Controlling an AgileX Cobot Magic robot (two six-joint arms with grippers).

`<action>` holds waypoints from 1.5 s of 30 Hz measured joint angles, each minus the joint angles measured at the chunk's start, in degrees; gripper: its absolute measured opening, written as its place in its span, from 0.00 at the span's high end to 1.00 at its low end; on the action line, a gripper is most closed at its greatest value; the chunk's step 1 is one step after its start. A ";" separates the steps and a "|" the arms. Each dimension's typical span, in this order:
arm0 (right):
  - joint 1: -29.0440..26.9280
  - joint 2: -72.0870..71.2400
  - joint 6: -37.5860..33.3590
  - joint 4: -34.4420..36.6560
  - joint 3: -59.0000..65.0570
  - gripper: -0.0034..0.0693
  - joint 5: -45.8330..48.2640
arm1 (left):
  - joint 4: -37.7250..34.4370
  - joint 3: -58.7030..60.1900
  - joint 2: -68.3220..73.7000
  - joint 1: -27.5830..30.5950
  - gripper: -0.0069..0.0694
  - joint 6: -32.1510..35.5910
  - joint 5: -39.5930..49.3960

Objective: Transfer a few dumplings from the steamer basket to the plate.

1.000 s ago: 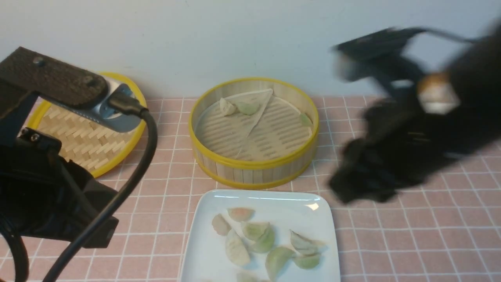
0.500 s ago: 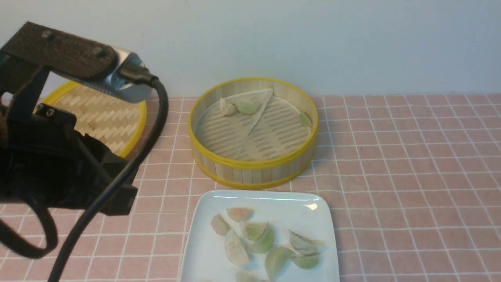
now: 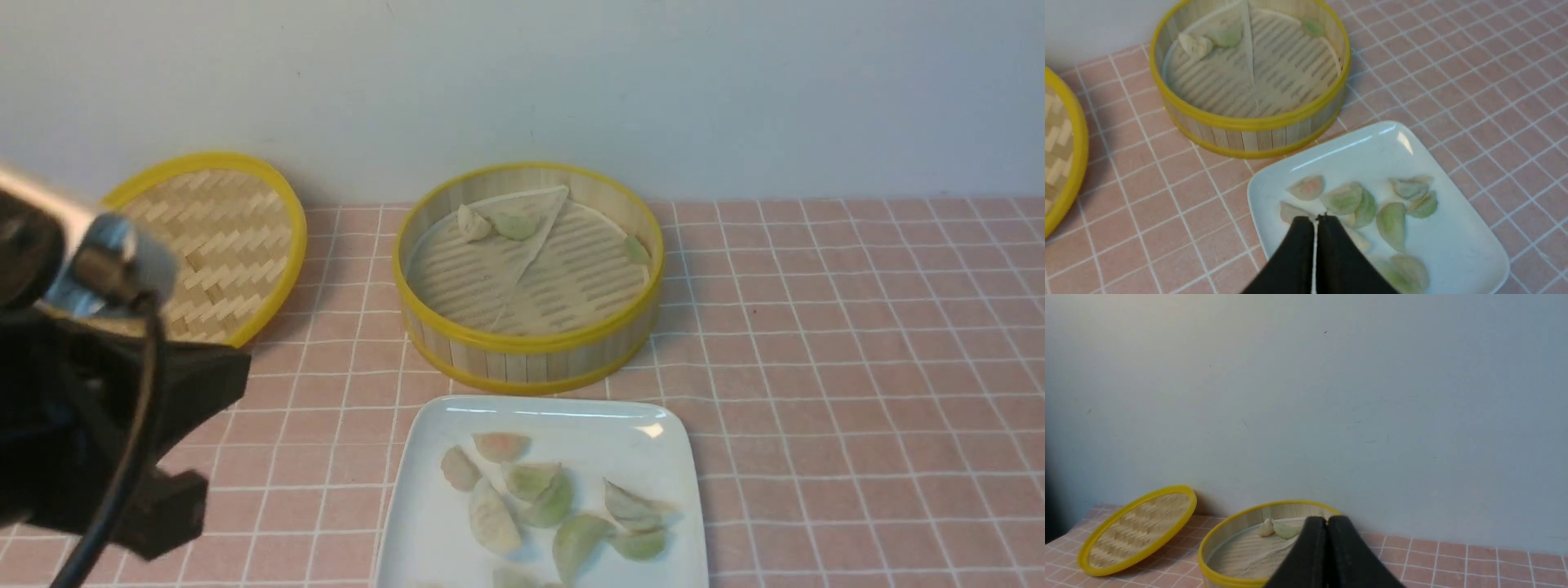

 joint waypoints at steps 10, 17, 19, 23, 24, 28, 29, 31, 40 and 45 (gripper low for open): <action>0.00 0.00 0.99 -0.04 0.00 0.97 0.10 | -0.67 8.06 -15.91 0.00 0.92 -0.06 -6.00; 0.00 0.00 1.05 -0.04 0.00 0.97 0.12 | -0.53 8.17 -17.39 0.00 0.92 0.09 -5.45; 0.00 0.00 1.16 -0.04 0.00 0.97 0.12 | 0.01 8.17 -17.39 0.00 0.92 0.27 -5.32; 0.00 0.00 1.16 -0.04 0.00 0.97 0.17 | 1.60 10.11 -18.00 0.83 0.92 0.67 -7.71; 0.00 0.00 1.16 -0.04 0.00 0.97 0.17 | 1.95 11.71 -18.79 2.15 0.92 0.80 -9.40; 0.00 0.00 1.16 -0.12 0.00 0.97 0.19 | 1.90 19.43 -23.86 10.06 0.92 2.22 -14.93; 0.00 0.00 1.16 -0.12 0.00 0.97 0.19 | 1.84 21.59 -25.37 12.28 0.92 2.37 -15.61; 0.00 0.00 1.16 -0.13 0.00 0.97 0.19 | 1.53 27.25 -29.19 17.62 0.92 2.70 -17.60; 0.00 0.00 1.16 -0.18 0.00 0.97 0.23 | 1.44 45.09 -39.75 26.23 0.92 3.10 -18.32; 0.00 -0.04 1.16 -0.18 0.00 0.97 0.29 | 1.30 45.30 -39.75 26.23 0.92 3.14 -15.59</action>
